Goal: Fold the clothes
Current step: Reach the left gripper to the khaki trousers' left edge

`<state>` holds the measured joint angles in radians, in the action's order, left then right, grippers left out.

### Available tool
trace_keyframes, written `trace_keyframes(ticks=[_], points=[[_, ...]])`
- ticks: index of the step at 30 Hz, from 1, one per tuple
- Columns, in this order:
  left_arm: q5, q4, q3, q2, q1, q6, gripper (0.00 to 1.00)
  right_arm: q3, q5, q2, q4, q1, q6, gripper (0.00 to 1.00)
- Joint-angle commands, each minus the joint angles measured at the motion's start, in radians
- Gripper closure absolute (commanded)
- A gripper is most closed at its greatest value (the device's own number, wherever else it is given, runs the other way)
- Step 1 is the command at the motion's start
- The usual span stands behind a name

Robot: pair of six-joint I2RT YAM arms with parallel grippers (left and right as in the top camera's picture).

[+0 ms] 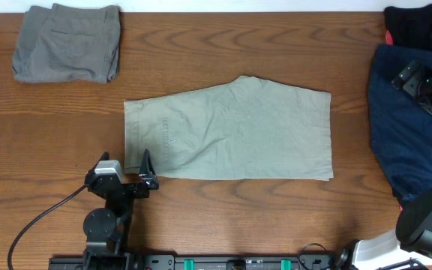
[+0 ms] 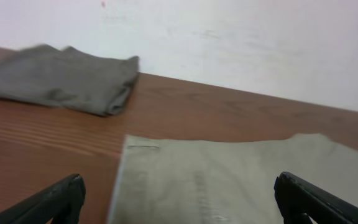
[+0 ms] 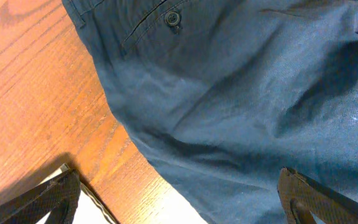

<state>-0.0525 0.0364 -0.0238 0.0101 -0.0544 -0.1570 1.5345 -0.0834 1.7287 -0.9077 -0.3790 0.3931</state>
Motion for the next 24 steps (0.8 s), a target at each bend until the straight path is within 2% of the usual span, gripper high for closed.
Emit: trace_keyframes(ticks=[1,4,9,12,16,19,24], points=[[-0.181,0.016,0.018,0.000,-0.004,-0.232,0.02,0.014,-0.017,0.009,-0.001,0.006,-0.013,0.01],[-0.326,0.007,0.018,0.010,-0.004,-0.399,0.02,0.014,-0.017,0.009,-0.001,0.006,-0.013,0.01],[-0.384,0.000,0.014,0.033,-0.004,-0.418,0.02,0.014,-0.018,0.009,-0.001,0.006,-0.013,0.01],[-0.386,0.029,-0.015,0.048,-0.004,-0.379,0.02,0.014,-0.017,0.009,-0.001,0.006,-0.013,0.01],[-0.370,0.116,-0.135,0.132,-0.004,-0.264,0.02,0.014,-0.018,0.009,-0.001,0.006,-0.013,0.01],[-0.263,0.258,-0.298,0.263,-0.004,-0.147,0.02,0.014,-0.017,0.009,-0.001,0.006,-0.013,0.01],[-0.031,0.546,-0.651,0.607,-0.003,0.005,0.02,0.014,-0.017,0.009,-0.001,0.006,-0.013,0.01]])
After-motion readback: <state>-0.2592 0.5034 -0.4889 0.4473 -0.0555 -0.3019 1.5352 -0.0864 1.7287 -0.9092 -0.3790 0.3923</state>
